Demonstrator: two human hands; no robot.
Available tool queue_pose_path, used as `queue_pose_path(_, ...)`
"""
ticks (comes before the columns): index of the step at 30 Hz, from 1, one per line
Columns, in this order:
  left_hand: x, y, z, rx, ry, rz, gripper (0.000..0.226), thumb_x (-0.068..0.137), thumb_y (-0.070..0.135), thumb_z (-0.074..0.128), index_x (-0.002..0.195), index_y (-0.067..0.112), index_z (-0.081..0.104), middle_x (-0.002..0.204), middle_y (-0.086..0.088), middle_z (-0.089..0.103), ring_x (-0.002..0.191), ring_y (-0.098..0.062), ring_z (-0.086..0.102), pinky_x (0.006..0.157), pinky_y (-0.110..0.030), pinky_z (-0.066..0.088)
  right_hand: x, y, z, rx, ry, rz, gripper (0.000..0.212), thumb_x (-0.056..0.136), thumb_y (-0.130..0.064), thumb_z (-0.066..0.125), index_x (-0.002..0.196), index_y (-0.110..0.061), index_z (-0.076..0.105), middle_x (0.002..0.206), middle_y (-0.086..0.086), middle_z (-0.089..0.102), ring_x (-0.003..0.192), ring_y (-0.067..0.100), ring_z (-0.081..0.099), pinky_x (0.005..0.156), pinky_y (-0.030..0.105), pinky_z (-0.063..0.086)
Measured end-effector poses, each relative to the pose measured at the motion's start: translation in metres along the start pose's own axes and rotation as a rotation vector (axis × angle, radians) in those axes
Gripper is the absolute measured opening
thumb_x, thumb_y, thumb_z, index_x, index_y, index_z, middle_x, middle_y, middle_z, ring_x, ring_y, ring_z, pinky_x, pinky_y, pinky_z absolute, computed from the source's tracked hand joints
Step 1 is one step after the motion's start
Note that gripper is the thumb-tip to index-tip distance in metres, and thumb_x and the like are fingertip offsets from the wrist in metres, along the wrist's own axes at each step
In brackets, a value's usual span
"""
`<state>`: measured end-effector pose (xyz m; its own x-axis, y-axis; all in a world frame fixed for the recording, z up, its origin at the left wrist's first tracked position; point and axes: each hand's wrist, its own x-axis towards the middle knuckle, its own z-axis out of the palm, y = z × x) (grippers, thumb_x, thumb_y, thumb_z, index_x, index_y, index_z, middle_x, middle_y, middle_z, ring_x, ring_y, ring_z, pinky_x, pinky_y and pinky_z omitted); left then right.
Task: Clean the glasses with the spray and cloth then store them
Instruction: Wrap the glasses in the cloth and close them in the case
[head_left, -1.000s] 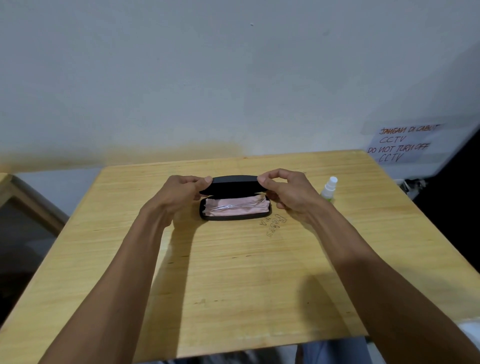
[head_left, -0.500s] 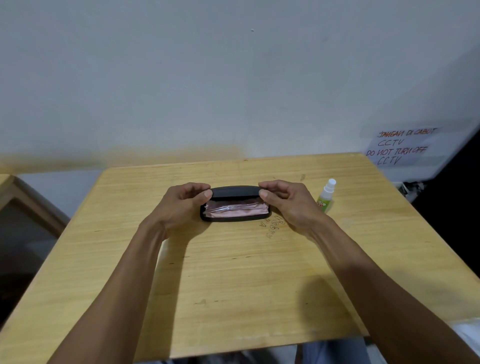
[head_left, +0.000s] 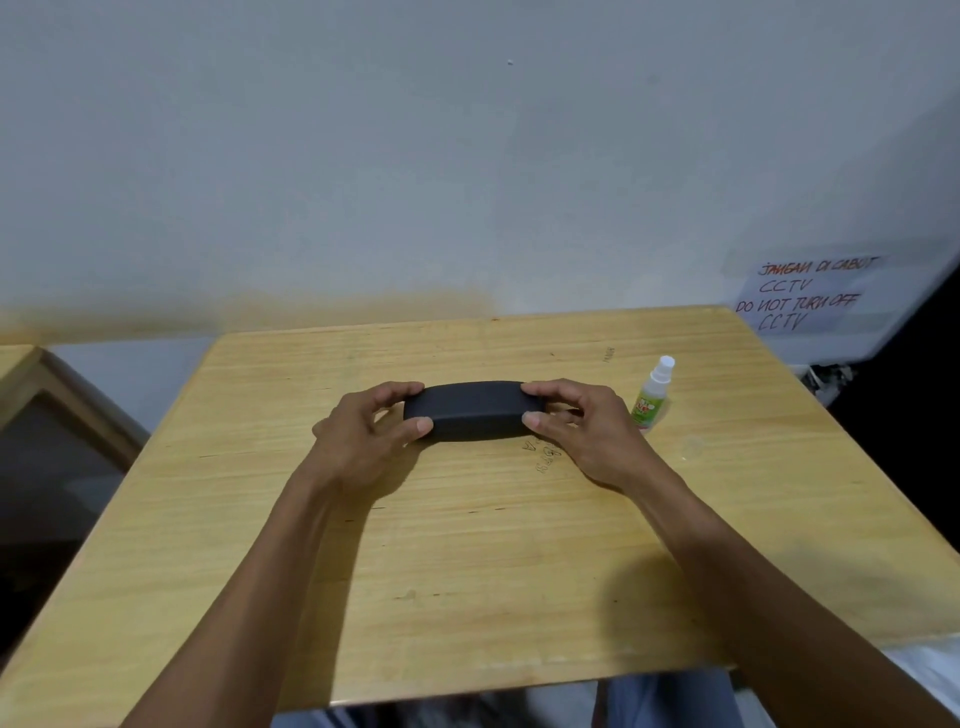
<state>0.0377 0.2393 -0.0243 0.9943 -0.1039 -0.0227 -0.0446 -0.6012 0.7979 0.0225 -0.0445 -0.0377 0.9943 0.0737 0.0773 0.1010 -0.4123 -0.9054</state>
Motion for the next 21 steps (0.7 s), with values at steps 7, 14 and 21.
queue_pose_path(7,-0.024,0.01,0.014,0.127,0.234,0.117,0.049,0.081,0.046,0.072,0.128,0.036,0.063,0.116,0.017,0.06,0.127,-0.01,0.036,0.094,-0.029,0.011,-0.009,0.001,0.007,-0.139,0.05,-0.058,0.054,0.077,-0.034,0.084,0.128,-0.034,0.067,0.137,-0.005,0.064,0.125,0.006,0.056,0.109,0.025,0.044)
queue_pose_path(14,-0.034,0.021,0.028,0.171,0.306,0.082,0.052,0.084,0.037,0.071,0.134,0.027,0.058,0.105,0.012,0.052,0.084,0.007,0.013,0.111,-0.05,0.018,-0.012,0.005,0.018,-0.178,0.146,-0.106,0.053,0.079,-0.03,0.084,0.129,-0.03,0.067,0.129,-0.002,0.067,0.121,0.015,0.06,0.104,0.037,0.05)
queue_pose_path(21,-0.021,0.02,0.025,0.12,0.348,0.1,0.048,0.084,0.037,0.071,0.131,0.029,0.06,0.116,0.003,0.062,0.089,0.011,0.015,0.11,-0.052,0.018,-0.001,0.0,0.018,-0.126,0.186,-0.106,0.05,0.082,-0.035,0.079,0.13,-0.034,0.065,0.135,0.003,0.064,0.121,0.014,0.059,0.104,0.039,0.051)
